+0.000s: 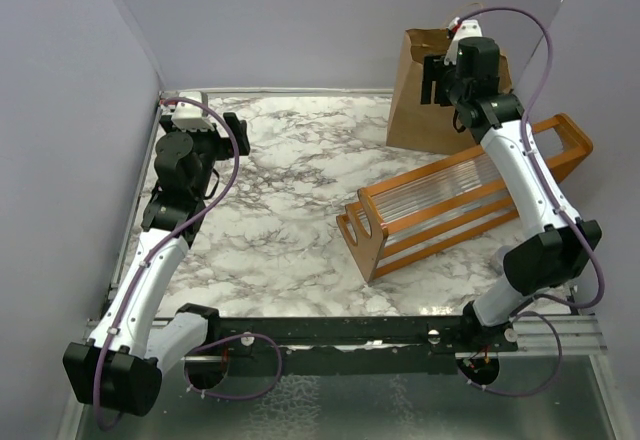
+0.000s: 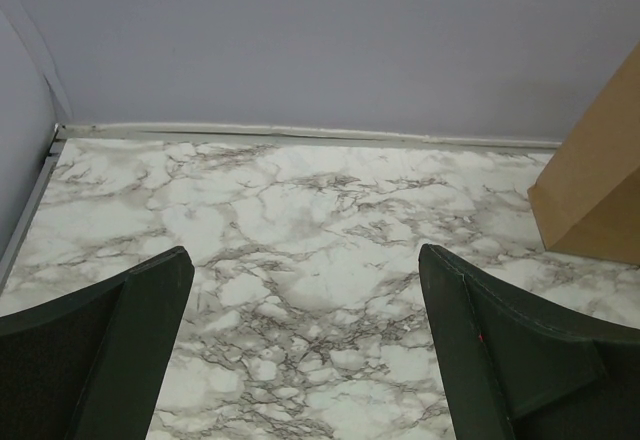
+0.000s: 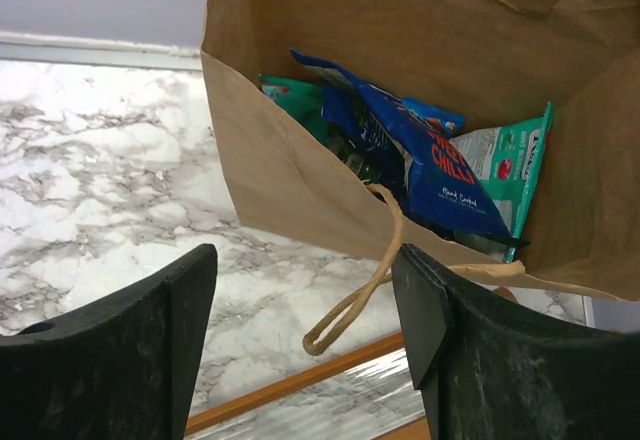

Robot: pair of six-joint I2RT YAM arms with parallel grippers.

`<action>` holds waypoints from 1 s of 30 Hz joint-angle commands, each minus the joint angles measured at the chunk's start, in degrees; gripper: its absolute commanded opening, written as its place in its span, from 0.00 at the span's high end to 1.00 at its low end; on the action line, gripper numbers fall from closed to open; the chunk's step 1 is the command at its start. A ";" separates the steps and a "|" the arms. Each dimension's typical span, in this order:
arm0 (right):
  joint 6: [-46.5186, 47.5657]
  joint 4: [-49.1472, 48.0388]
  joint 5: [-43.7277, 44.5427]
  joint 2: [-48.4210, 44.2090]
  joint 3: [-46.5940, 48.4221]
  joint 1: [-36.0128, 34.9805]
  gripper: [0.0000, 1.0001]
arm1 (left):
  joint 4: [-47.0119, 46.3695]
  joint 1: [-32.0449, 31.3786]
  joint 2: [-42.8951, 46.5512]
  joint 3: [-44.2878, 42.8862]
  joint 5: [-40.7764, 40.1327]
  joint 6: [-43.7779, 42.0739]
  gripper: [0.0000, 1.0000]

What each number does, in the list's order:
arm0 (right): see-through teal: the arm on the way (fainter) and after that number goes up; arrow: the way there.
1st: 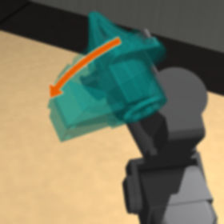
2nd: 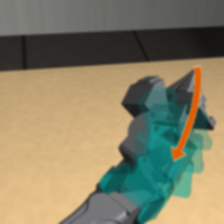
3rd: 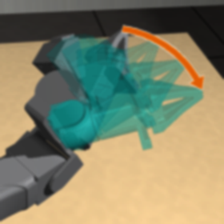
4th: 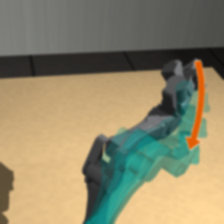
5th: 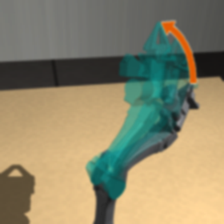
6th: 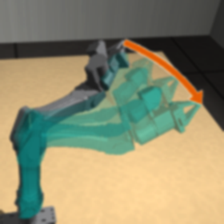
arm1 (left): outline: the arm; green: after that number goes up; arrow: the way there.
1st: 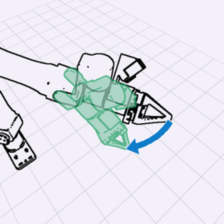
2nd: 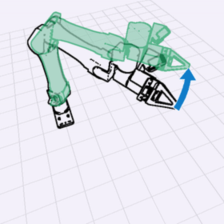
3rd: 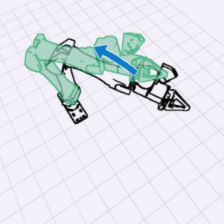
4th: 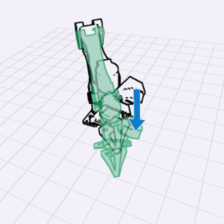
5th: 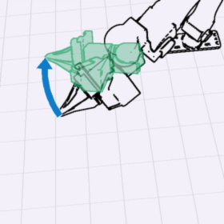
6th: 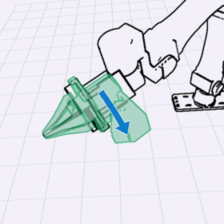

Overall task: Take the snacks out of the paper bag
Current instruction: Move the paper bag to the center of the board.

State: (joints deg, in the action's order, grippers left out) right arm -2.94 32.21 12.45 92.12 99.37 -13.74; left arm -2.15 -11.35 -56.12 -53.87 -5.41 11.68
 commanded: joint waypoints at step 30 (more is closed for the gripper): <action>-2.91 15.28 -19.46 15.24 25.72 -21.99 0.93 | 16.49 0.11 -1.73 -8.43 5.82 22.19 0.01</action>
State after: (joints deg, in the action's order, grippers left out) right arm -3.42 46.17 -3.60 104.71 119.02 -31.03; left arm 6.50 -11.35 -58.96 -58.11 -3.64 23.38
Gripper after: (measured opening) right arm 0.073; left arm 0.991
